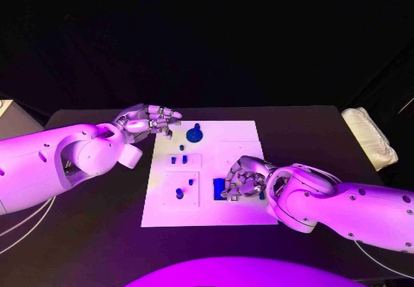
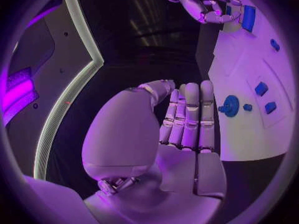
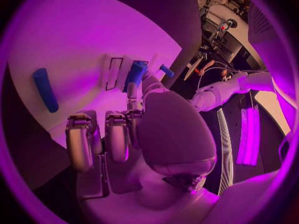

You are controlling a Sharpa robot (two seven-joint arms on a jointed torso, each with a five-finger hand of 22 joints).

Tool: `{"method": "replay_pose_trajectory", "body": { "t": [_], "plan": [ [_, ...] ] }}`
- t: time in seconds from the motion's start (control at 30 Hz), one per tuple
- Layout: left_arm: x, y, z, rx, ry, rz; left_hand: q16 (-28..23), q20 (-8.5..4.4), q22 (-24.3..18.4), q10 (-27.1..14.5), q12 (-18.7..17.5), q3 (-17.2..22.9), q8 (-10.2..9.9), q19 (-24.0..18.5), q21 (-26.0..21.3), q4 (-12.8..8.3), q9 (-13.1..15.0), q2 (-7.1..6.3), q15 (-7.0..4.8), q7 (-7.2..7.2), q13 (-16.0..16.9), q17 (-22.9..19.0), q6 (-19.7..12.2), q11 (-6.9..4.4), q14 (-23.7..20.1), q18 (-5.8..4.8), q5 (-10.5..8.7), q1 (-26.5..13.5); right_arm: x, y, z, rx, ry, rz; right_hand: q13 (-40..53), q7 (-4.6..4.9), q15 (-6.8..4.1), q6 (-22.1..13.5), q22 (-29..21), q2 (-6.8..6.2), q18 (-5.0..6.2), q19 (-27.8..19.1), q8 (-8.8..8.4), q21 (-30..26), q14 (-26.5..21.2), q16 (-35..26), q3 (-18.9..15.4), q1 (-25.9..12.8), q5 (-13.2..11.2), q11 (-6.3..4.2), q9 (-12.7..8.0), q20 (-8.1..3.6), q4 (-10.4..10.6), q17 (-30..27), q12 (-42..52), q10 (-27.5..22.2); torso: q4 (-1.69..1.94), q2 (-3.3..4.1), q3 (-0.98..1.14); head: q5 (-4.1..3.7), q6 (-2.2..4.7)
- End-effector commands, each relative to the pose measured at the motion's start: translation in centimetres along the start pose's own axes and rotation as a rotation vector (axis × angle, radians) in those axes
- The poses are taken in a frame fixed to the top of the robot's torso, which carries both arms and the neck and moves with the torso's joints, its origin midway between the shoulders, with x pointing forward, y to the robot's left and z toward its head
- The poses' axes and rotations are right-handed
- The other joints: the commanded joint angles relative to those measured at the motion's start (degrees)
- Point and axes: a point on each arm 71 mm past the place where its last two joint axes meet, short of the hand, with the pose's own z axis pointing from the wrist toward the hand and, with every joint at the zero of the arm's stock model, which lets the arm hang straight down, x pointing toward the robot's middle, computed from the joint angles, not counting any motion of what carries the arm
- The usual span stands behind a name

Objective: Assemble the parts on the task board

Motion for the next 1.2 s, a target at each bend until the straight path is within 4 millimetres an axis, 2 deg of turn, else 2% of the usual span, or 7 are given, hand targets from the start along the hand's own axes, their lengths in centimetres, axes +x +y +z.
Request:
{"method": "replay_pose_trajectory", "body": {
  "t": [0.03,0.17,0.37,0.6,0.77,0.97,1.2],
  "plan": [
    [0.2,-0.1,0.1,0.007,0.013,-0.009,-0.18,0.09,-0.07,-0.45,0.20,-0.03,0.35,0.22,-0.25,0.26,-0.05,0.22,0.22,-0.10,-0.05,0.08,-0.30,-0.01,-0.20,0.86,0.14,-0.33,0.3,0.2,0.1,-0.013,-0.007,-0.024,11.29,0.02,-0.22,0.46,15.08,-0.24,-0.39,5.99,0.23,0.35,6.12,0.24,0.17,-0.23,0.07,-0.36,-0.06,-0.09,0.02,14.81,0.19,3.22,0.02,0.01,0.03,-0.03,-0.15],
    [0.2,-0.1,0.1,0.007,0.014,-0.010,-0.18,0.09,-0.07,-0.45,0.20,-0.03,0.35,0.22,-0.25,0.26,-0.05,0.22,0.22,-0.10,-0.05,0.08,-0.30,-0.01,-0.20,0.86,0.14,-0.33,0.4,0.1,0.3,0.000,-0.032,-0.050,11.32,-0.15,-0.33,0.66,15.08,-0.14,-0.39,5.99,0.38,0.35,6.11,0.21,0.69,0.31,0.14,-0.51,-0.05,-0.14,-0.14,14.76,0.20,3.25,0.04,0.00,0.05,0.00,-0.23],
    [0.2,-0.1,0.1,0.006,0.014,-0.009,-0.18,0.09,-0.07,-0.45,0.20,-0.03,0.35,0.22,-0.25,0.26,-0.05,0.22,0.22,-0.10,-0.05,0.08,-0.30,-0.01,-0.20,0.86,0.14,-0.33,0.3,-0.2,0.5,0.013,-0.053,-0.081,11.50,-0.36,-0.50,0.88,15.08,-0.04,-0.39,5.99,0.56,0.35,6.12,0.24,1.50,1.19,0.14,-0.71,-0.05,-0.26,-0.32,14.82,0.43,3.39,-0.01,-0.07,-0.05,0.03,-0.27],
    [0.2,-0.1,0.2,0.005,0.014,-0.009,-0.18,0.09,-0.07,-0.45,0.20,-0.03,0.35,0.22,-0.25,0.26,-0.05,0.22,0.22,-0.10,-0.05,0.08,-0.30,-0.01,-0.20,0.86,0.14,-0.33,0.1,-0.3,0.4,0.005,-0.076,-0.083,11.48,-0.34,-0.54,0.89,15.08,-0.20,-0.39,5.99,0.58,0.35,6.10,0.20,1.63,1.27,0.10,-0.72,-0.06,-0.31,-0.26,14.73,0.39,3.37,0.02,-0.13,-0.01,0.00,-0.13],
    [0.2,0.0,0.1,0.003,0.012,-0.008,-0.18,0.09,-0.07,-0.45,0.20,-0.03,0.35,0.22,-0.25,0.26,-0.05,0.22,0.22,-0.10,-0.05,0.08,-0.30,-0.01,-0.20,0.86,0.14,-0.33,0.0,-0.5,0.2,-0.001,-0.086,-0.039,11.48,-0.24,-0.48,0.99,15.08,0.14,-0.39,5.99,0.85,0.35,6.07,0.14,1.48,-2.49,0.00,-0.63,-0.08,-0.32,0.22,14.61,0.30,3.38,0.03,-0.10,-0.03,-0.02,-0.06],
    [0.1,0.0,0.1,0.000,0.011,-0.007,-0.18,0.09,-0.12,-0.49,0.33,0.00,0.39,0.30,-0.30,0.17,-0.12,0.24,0.24,-0.03,-0.05,0.10,-0.42,0.04,-0.22,0.86,0.14,-0.23,-0.8,-1.0,-0.9,-0.003,-0.118,0.052,11.22,0.11,-0.28,0.13,15.08,-1.19,-0.39,5.99,0.87,0.35,6.07,0.13,0.06,-6.41,0.01,-0.34,-0.09,-0.20,0.22,14.59,-0.27,3.14,-0.05,-0.12,-0.06,-0.06,-0.01],
    [0.1,0.0,0.1,0.000,0.012,-0.007,-0.18,0.09,-0.12,-0.49,0.33,0.00,0.39,0.30,-0.30,0.17,-0.12,0.24,0.24,-0.03,-0.05,0.10,-0.42,0.04,-0.22,0.86,0.14,-0.23,-2.4,-2.6,-2.1,0.042,-0.139,0.058,10.89,0.57,0.05,-1.33,15.08,-0.93,-0.39,5.99,0.19,0.35,6.05,0.10,-0.27,-5.61,0.12,0.06,-0.34,0.05,-0.09,14.52,-0.91,2.81,-0.12,-0.11,-0.14,-0.42,0.16]
  ]
}}
